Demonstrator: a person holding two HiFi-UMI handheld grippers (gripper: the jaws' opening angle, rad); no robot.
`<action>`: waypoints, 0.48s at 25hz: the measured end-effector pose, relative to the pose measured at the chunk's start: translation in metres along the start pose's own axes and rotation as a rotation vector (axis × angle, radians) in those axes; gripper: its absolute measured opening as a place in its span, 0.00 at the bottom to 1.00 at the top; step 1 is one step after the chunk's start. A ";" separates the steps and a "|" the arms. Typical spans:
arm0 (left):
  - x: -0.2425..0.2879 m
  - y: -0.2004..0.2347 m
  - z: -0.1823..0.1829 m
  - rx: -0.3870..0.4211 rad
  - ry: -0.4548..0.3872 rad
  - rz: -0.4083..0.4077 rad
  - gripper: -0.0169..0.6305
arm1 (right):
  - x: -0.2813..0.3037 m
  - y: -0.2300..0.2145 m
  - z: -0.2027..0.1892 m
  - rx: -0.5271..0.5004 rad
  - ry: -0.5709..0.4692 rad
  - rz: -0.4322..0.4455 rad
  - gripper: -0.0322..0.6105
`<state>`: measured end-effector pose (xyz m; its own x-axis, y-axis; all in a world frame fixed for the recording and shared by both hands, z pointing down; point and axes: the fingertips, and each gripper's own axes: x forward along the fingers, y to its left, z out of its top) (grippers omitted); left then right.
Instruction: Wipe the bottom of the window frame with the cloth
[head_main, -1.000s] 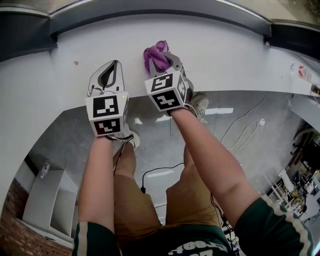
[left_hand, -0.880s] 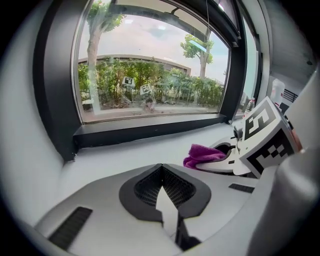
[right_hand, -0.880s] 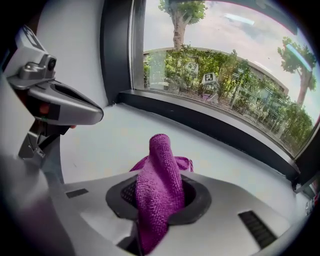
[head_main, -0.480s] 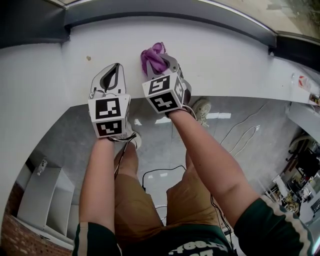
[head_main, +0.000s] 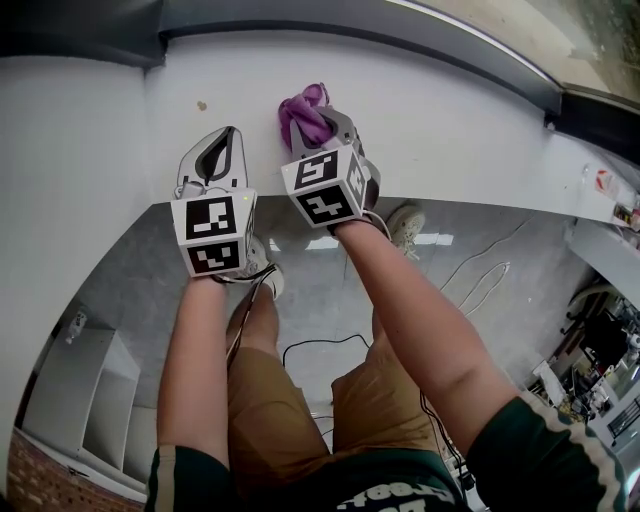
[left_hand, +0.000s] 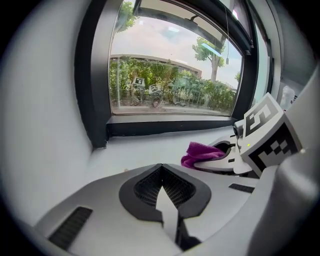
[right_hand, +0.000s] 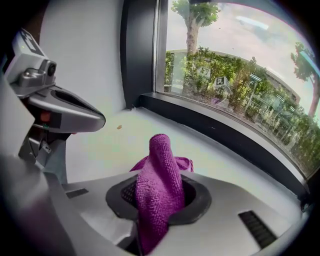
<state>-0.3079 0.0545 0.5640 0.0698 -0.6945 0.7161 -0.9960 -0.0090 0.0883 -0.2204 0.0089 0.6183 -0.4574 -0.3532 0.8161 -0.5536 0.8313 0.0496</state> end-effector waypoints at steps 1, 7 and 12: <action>-0.001 0.004 -0.002 -0.002 0.002 0.005 0.04 | 0.002 0.004 0.003 -0.003 -0.003 0.005 0.18; -0.008 0.023 -0.008 -0.014 0.005 0.021 0.04 | 0.011 0.026 0.021 -0.019 -0.019 0.026 0.18; -0.013 0.038 -0.012 -0.025 0.004 0.035 0.04 | 0.018 0.042 0.032 -0.029 -0.028 0.040 0.18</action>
<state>-0.3464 0.0720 0.5660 0.0355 -0.6912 0.7218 -0.9962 0.0331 0.0807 -0.2745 0.0235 0.6169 -0.4984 -0.3307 0.8014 -0.5142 0.8570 0.0339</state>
